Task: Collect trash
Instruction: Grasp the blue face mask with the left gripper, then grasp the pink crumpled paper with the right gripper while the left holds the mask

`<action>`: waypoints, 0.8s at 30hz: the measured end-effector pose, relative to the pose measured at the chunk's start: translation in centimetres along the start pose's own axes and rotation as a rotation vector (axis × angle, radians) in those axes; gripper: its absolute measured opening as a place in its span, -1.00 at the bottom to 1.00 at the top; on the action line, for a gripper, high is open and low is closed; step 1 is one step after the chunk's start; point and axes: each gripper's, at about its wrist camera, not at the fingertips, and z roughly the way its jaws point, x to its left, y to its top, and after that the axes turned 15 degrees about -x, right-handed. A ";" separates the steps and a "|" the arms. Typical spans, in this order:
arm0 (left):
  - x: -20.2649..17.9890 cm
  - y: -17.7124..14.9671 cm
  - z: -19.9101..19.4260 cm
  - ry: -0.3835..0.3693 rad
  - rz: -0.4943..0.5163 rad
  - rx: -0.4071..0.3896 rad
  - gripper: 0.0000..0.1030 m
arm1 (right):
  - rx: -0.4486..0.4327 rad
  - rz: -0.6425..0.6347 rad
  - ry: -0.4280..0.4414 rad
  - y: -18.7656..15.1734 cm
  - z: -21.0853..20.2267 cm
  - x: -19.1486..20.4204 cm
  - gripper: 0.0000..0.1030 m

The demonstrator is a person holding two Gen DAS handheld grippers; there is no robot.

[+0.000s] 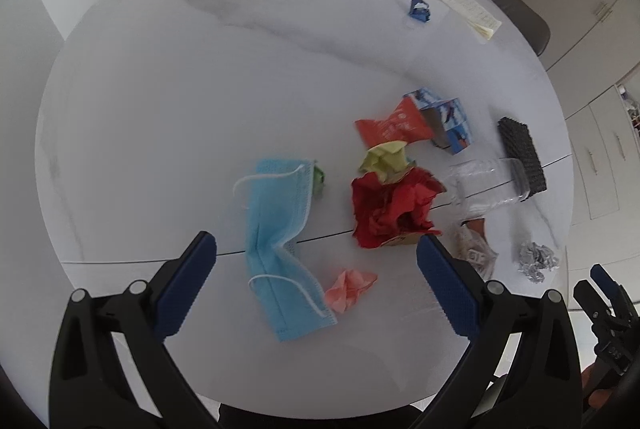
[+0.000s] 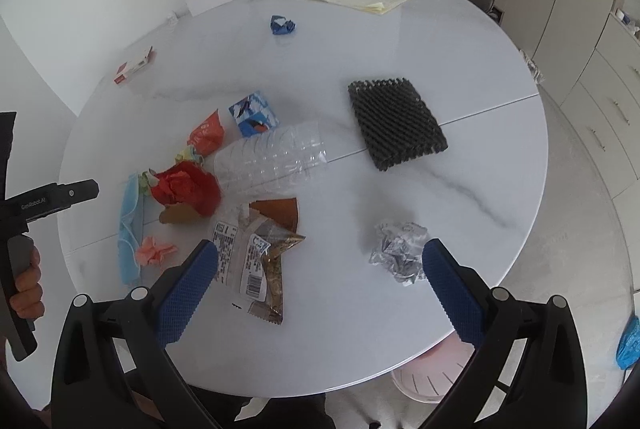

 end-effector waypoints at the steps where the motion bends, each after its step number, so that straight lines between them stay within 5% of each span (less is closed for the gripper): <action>1: 0.2 -0.5 0.4 0.012 0.005 0.005 0.85 | 0.010 0.004 0.010 -0.5 0.3 -0.1 0.96; 5: 0.0 -1.8 2.3 0.048 0.037 0.018 0.81 | 0.049 0.013 0.034 -1.9 1.6 -0.4 0.96; 14: 0.7 -1.9 7.4 0.066 0.040 0.089 0.29 | 0.092 -0.022 0.052 -3.4 2.4 1.1 0.96; 22: 1.8 -1.4 9.8 -0.003 0.079 0.162 -0.63 | 0.060 -0.014 0.003 -3.4 1.6 3.0 0.96; 24: 2.2 -1.1 9.9 -0.039 0.070 0.174 -0.71 | 0.050 0.004 0.017 -3.4 1.4 3.6 0.96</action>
